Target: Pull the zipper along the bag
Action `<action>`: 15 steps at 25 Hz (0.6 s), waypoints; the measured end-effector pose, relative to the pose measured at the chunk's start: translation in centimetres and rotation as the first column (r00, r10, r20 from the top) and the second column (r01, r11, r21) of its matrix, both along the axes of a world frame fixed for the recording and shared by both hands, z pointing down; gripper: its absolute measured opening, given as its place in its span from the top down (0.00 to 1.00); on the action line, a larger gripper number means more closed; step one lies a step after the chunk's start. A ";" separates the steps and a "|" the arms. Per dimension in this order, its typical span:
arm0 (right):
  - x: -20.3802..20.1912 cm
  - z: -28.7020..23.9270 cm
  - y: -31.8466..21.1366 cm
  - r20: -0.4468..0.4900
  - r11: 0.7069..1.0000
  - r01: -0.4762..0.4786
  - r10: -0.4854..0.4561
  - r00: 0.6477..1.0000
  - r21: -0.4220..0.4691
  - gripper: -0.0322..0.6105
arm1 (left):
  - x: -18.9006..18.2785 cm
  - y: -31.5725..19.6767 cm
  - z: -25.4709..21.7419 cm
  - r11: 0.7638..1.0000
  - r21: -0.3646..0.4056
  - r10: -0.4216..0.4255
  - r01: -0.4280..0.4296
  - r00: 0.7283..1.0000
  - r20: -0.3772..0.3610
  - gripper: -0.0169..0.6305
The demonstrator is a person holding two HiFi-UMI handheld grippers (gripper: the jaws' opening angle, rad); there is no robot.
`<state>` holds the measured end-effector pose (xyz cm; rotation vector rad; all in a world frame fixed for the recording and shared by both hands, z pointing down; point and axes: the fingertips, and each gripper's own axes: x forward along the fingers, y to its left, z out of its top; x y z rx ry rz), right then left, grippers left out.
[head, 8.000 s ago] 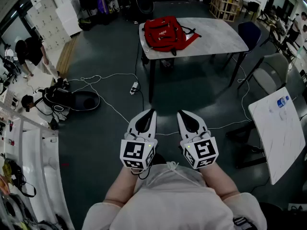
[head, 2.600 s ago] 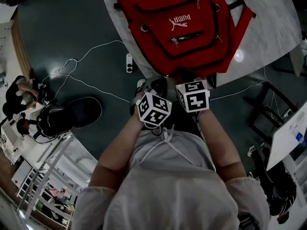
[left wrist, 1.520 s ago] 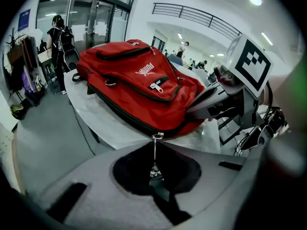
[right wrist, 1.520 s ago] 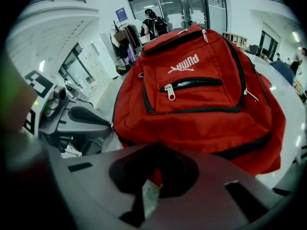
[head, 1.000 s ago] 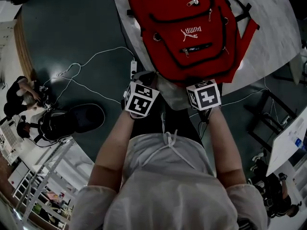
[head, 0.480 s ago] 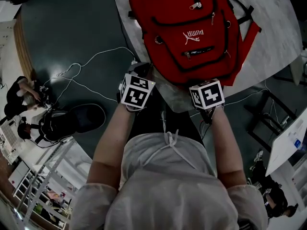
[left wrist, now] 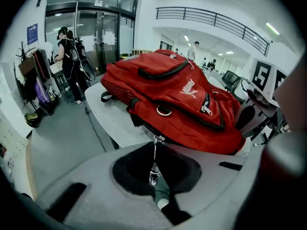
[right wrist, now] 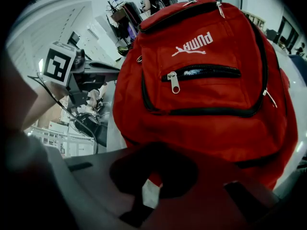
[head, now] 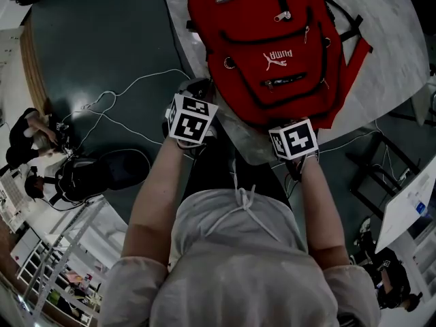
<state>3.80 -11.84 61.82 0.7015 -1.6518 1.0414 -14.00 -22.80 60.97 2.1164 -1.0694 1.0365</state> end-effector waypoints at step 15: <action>-0.1 0.0 0.0 -0.003 1.000 0.017 -0.017 1.000 -0.011 0.91 | -1.3 -4.4 0.1 1.000 0.018 0.015 -0.015 0.999 0.040 0.94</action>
